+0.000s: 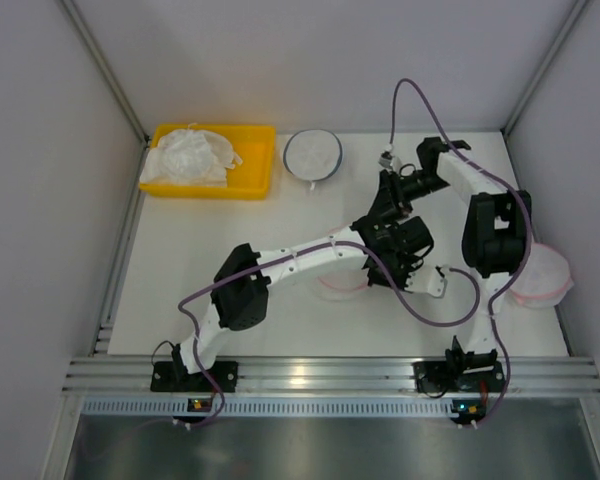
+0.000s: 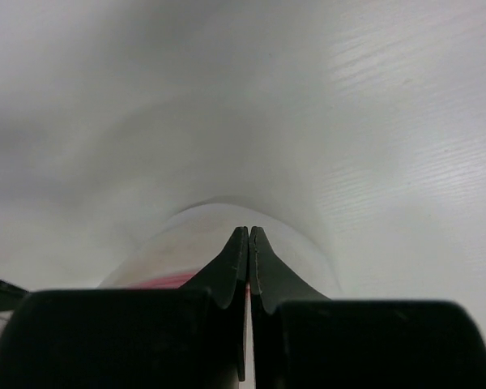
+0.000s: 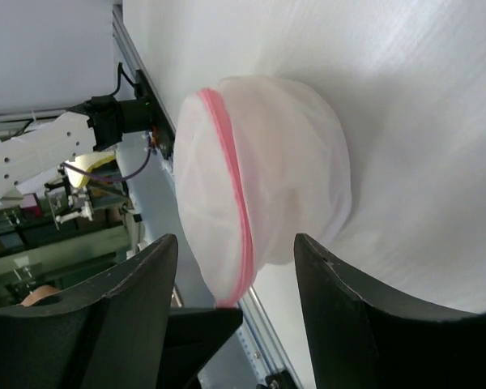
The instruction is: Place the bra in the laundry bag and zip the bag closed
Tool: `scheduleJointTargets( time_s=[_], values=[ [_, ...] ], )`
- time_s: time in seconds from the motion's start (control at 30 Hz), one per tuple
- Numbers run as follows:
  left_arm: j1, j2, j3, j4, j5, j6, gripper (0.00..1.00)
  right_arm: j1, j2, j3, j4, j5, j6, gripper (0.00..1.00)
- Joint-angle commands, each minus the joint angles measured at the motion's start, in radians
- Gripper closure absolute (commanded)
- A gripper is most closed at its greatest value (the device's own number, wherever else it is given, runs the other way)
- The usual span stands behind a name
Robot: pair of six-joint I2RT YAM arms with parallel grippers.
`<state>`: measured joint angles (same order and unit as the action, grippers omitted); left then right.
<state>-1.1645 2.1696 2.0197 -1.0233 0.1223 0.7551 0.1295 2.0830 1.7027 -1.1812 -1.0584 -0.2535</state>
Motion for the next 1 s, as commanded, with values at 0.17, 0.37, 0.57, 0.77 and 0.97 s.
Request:
scheduleJointTargets(
  time_s=[0.17, 0.37, 0.57, 0.77, 0.97],
  values=[
    [0.005, 0.001, 0.036, 0.083, -0.090, -0.037, 1.00, -0.056, -0.074, -0.167, -0.264, -0.057, -0.288, 0.44],
    [0.000, -0.016, 0.004, 0.162, -0.156, -0.036, 1.00, -0.036, -0.037, -0.181, -0.290, -0.106, -0.300, 0.45],
    [-0.004, -0.054, -0.064, 0.230, -0.214, -0.025, 1.00, 0.008, -0.001, -0.170, -0.276, -0.126, -0.277, 0.49],
    [-0.012, -0.076, -0.107, 0.247, -0.210, -0.004, 1.00, 0.044, -0.006, -0.199, -0.209, -0.098, -0.221, 0.78],
    [-0.023, -0.108, -0.153, 0.247, -0.167, -0.003, 1.00, 0.045, -0.003, -0.127, -0.117, -0.081, -0.115, 1.00]
  ],
)
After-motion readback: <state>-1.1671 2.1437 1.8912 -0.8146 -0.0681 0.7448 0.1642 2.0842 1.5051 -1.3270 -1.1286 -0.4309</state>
